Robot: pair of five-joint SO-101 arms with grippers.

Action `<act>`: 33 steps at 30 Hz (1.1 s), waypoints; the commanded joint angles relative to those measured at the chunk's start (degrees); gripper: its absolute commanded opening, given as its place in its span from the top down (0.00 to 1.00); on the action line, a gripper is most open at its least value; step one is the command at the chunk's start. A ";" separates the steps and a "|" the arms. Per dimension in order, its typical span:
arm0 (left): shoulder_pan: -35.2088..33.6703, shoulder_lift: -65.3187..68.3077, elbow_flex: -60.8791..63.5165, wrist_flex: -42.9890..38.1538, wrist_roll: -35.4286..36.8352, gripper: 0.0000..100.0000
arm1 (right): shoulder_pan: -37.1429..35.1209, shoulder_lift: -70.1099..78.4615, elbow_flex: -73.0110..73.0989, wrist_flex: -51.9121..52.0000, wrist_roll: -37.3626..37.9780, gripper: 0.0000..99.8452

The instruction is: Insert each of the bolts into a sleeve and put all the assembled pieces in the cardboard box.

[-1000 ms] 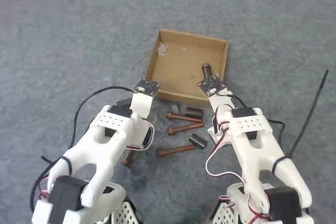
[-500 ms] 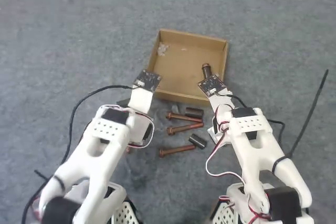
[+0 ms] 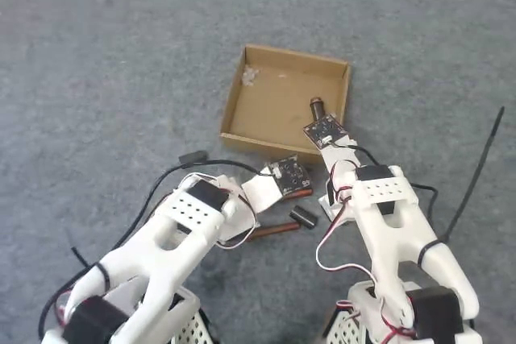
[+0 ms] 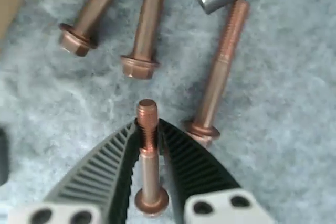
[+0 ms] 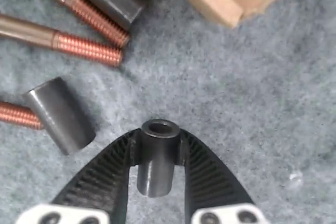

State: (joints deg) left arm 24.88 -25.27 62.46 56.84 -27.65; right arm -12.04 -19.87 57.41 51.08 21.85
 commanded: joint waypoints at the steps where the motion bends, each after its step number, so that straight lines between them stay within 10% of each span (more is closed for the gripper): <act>1: 0.44 -0.09 -3.12 0.44 3.87 0.87 | -0.22 -2.24 -0.44 -0.31 0.09 0.99; 13: 0.44 -10.90 -2.42 7.91 11.43 0.99 | -0.22 -2.24 -0.44 -0.31 0.09 0.99; 21: -1.23 -25.41 5.76 13.19 5.89 0.99 | -0.22 -2.24 -0.44 -0.31 0.18 0.99; 33: -4.48 -11.69 3.74 13.36 -4.40 0.99 | -0.22 -2.24 -0.44 -0.75 0.18 0.99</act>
State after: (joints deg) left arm 20.48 -38.55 68.35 70.37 -30.81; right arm -12.04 -19.87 57.41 51.08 21.85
